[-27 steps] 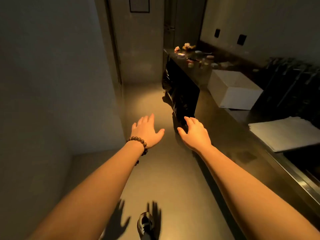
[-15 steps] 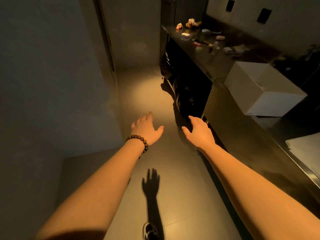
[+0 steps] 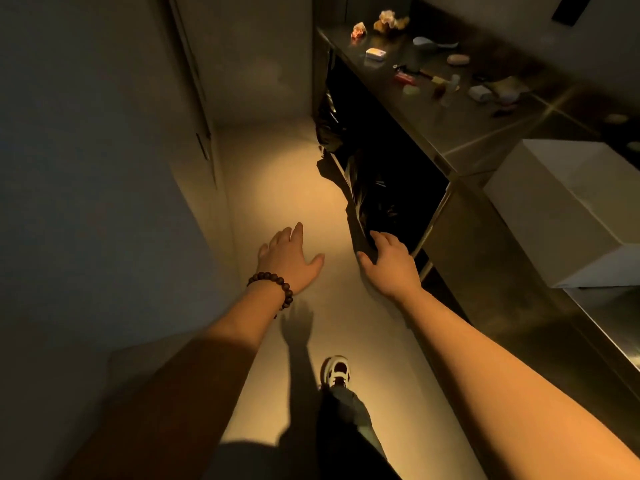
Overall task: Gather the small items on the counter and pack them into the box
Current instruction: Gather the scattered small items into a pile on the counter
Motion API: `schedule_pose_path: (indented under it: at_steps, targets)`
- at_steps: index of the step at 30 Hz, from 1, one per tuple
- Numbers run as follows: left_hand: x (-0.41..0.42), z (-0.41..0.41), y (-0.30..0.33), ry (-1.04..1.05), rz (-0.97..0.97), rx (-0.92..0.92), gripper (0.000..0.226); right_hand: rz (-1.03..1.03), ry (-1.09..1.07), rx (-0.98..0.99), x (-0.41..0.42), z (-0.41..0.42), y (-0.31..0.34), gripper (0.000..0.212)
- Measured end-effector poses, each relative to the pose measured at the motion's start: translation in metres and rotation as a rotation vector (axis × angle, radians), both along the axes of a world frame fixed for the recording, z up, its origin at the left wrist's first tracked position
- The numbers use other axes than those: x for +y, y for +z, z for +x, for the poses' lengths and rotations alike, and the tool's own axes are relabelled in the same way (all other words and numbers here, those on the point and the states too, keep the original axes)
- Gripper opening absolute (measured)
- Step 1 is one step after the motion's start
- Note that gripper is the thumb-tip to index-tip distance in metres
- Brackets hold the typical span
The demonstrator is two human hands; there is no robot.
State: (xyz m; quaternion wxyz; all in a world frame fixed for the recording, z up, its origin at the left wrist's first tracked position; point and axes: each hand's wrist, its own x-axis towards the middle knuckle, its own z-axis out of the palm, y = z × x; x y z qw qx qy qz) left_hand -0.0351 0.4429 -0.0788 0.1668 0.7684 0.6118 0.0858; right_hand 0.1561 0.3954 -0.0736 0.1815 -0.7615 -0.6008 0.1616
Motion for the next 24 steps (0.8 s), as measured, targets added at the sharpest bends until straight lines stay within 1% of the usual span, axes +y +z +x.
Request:
schedule_pose_path:
  at_steps: [3,7,13,18,24]
  targets:
    - [0.056,0.009,-0.01,-0.001,-0.01,0.022,0.078,-0.011,-0.017,0.001,0.055,0.006,-0.016,0.06]
    - [0.153,0.029,-0.013,-0.03,0.01,0.072,0.077,0.013,-0.02,-0.008,0.151,0.027,-0.032,0.061]
    - [0.297,0.066,0.006,-0.041,0.024,0.111,0.078,0.072,-0.077,-0.02,0.296,0.059,-0.024,0.057]
    - [0.385,0.081,0.018,-0.076,0.101,0.119,0.079,0.095,-0.089,0.028,0.381,0.08,-0.01,0.054]
    - [0.476,0.1,0.013,-0.108,0.089,0.111,0.078,0.08,-0.109,0.03,0.468,0.099,-0.001,0.053]
